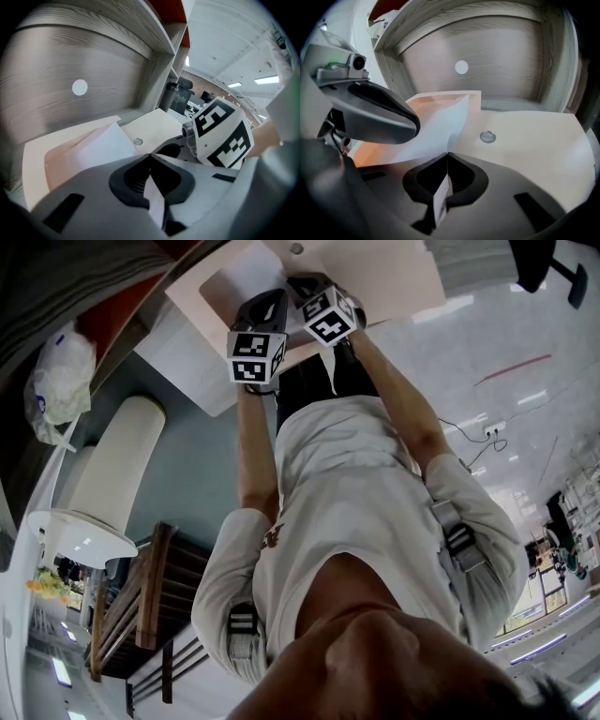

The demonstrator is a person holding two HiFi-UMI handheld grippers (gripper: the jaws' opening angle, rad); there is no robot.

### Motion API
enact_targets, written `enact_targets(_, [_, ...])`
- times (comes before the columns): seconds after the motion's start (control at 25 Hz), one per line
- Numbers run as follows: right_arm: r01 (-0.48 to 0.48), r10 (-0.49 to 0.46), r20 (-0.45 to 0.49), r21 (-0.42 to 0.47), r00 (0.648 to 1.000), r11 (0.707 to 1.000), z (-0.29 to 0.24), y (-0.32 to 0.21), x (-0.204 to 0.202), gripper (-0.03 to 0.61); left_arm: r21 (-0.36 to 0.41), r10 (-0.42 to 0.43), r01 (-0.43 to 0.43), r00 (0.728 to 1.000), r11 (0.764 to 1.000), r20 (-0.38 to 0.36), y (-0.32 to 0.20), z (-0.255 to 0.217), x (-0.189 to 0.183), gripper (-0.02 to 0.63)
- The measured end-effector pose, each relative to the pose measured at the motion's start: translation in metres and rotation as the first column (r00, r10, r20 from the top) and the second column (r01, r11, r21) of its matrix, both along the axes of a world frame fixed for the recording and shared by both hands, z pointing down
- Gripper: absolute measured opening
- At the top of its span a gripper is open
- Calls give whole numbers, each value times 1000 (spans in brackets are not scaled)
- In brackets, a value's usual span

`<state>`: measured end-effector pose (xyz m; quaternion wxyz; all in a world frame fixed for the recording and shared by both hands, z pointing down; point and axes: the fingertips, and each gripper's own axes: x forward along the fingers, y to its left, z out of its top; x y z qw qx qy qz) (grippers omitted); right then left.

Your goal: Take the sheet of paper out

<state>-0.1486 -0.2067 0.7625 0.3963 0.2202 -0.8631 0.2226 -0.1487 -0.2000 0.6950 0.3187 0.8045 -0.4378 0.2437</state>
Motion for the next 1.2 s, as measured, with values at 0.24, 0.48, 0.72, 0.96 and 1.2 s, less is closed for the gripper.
enact_targets(0.24, [-10, 10, 8, -8, 1000, 1000, 1, -1, 1, 20, -3, 6, -6, 1000, 1000, -3, -4, 0, 6, 20])
enact_targets(0.48, [-29, 29, 6, -21, 1000, 999, 0, -2, 12, 20, -2, 16, -16, 1000, 1000, 0, -7, -3, 13, 20])
enact_targets(0.72, [-52, 52, 9, -28, 999, 998, -1, -5, 24, 20, -1, 28, -28, 1000, 1000, 3, -9, -5, 21, 20])
enact_targets(0.96, [-79, 79, 20, -24, 997, 997, -3, -9, 34, 20, 1, 42, -42, 999, 999, 4, -8, -7, 30, 20])
enact_targets(1.2, [-127, 128, 29, -39, 991, 991, -4, -10, 48, 20, 1, 46, -46, 999, 999, -11, -7, -9, 38, 20])
